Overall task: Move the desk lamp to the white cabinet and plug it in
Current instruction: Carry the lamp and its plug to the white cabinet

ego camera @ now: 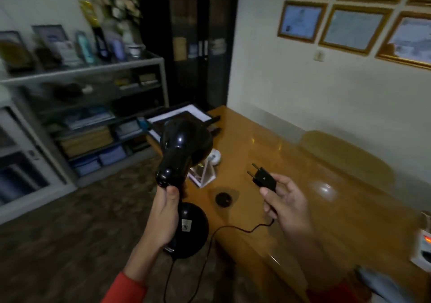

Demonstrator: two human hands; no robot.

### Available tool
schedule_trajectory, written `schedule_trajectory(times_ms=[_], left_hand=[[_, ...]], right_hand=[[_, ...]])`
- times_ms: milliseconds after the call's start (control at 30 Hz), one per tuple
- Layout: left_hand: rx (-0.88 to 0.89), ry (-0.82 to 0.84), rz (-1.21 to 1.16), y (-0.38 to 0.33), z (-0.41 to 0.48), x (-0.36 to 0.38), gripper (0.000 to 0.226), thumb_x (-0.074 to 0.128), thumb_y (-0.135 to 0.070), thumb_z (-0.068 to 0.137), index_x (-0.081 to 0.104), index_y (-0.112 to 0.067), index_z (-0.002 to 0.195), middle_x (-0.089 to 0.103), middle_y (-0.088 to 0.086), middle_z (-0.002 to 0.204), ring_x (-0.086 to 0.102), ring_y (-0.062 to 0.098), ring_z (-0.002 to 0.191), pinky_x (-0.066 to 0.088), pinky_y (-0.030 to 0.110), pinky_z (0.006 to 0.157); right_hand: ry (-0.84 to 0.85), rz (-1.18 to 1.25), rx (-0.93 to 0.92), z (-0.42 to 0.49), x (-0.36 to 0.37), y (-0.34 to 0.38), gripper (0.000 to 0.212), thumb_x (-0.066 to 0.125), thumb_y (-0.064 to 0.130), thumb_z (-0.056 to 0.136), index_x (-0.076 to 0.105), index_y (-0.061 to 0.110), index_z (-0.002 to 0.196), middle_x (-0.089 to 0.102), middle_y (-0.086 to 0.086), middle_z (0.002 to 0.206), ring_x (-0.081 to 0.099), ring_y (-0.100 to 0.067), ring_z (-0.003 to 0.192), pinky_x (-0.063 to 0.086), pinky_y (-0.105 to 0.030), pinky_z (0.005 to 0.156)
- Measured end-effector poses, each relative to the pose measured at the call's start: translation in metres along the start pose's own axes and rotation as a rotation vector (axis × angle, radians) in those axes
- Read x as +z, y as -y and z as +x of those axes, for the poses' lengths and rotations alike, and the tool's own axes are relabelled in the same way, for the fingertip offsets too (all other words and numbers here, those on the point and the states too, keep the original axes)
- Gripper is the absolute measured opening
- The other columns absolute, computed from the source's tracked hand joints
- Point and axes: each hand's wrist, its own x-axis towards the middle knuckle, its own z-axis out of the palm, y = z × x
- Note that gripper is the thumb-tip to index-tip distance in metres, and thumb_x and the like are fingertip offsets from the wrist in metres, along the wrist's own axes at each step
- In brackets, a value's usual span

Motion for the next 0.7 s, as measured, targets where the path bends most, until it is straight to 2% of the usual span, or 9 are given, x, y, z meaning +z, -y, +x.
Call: schedule_trajectory(times_ms=[100,133,200,233,267,333,367,467,700], left_hand=[[0.022,-0.089,0.047,0.006,0.007,-0.056,0.112,0.02,-0.09,0.066,0.037,-0.005,0.136,0.047,0.02,0.134,0.04,0.023,0.124,0.036,0.012,0.095],[0.03,-0.117,0.058,0.007,0.009,-0.073,0.111,0.019,-0.09,0.066,0.038,-0.006,0.136,0.047,0.018,0.134,0.041,0.021,0.124,0.036,0.016,0.098],[0.035,-0.167,0.06,0.009,0.011,-0.106,0.102,0.019,-0.09,0.065,0.037,-0.018,0.135,0.05,0.002,0.128,0.046,0.001,0.115,0.037,0.019,0.097],[0.029,-0.181,0.059,0.01,0.013,-0.122,0.098,0.019,-0.09,0.065,0.036,-0.022,0.134,0.051,-0.002,0.125,0.047,-0.003,0.111,0.039,0.022,0.095],[0.02,-0.194,0.061,0.012,0.016,-0.138,0.098,0.02,-0.09,0.066,0.035,-0.023,0.136,0.05,-0.001,0.126,0.047,0.0,0.113,0.039,0.023,0.095],[0.001,-0.235,0.07,0.018,0.024,-0.169,0.1,0.021,-0.089,0.067,0.033,-0.021,0.139,0.046,0.005,0.135,0.042,0.012,0.124,0.038,0.021,0.098],[-0.012,-0.262,0.074,0.021,0.029,-0.184,0.102,0.021,-0.089,0.066,0.033,-0.019,0.14,0.046,0.01,0.137,0.041,0.02,0.126,0.038,0.026,0.1],[-0.076,-0.319,0.079,0.029,0.047,-0.225,0.108,0.023,-0.09,0.065,0.037,-0.009,0.136,0.046,0.033,0.127,0.04,0.047,0.12,0.037,0.058,0.099],[-0.084,-0.458,0.063,0.047,0.099,-0.311,0.106,0.028,-0.088,0.068,0.04,-0.005,0.133,0.046,0.033,0.128,0.04,0.047,0.12,0.033,0.062,0.101]], right_hand=[[0.1,0.032,-0.002,0.012,0.058,-0.009,0.027,0.065,0.002,0.081,0.06,0.02,0.101,0.075,0.001,0.082,0.053,-0.006,0.046,0.041,-0.015,0.039],[0.128,0.052,-0.002,0.015,0.076,-0.012,0.027,0.066,0.003,0.08,0.061,0.021,0.101,0.075,0.0,0.081,0.053,-0.006,0.046,0.041,-0.015,0.038],[0.183,0.094,0.014,0.023,0.112,-0.018,0.03,0.073,0.014,0.073,0.063,0.023,0.1,0.075,-0.001,0.085,0.053,-0.007,0.047,0.041,-0.015,0.038],[0.208,0.109,0.024,0.028,0.129,-0.02,0.034,0.076,0.021,0.068,0.064,0.025,0.1,0.075,-0.002,0.089,0.053,-0.008,0.048,0.042,-0.015,0.039],[0.23,0.115,0.036,0.033,0.146,-0.023,0.036,0.077,0.025,0.065,0.065,0.028,0.099,0.075,-0.003,0.091,0.054,-0.008,0.048,0.042,-0.015,0.04],[0.279,0.114,0.049,0.044,0.181,-0.027,0.028,0.076,0.017,0.071,0.067,0.033,0.093,0.075,-0.003,0.089,0.054,-0.008,0.046,0.039,-0.015,0.037],[0.309,0.112,0.049,0.051,0.199,-0.029,0.028,0.072,0.011,0.076,0.068,0.034,0.091,0.075,-0.002,0.087,0.053,-0.008,0.045,0.038,-0.015,0.036],[0.373,0.094,0.047,0.071,0.251,-0.033,0.03,0.066,0.004,0.081,0.066,0.032,0.092,0.074,0.001,0.079,0.053,-0.008,0.044,0.037,-0.015,0.036],[0.535,0.115,0.086,0.13,0.372,-0.038,0.027,0.063,0.002,0.082,0.061,0.023,0.1,0.074,0.006,0.077,0.051,-0.007,0.044,0.039,-0.014,0.038]])
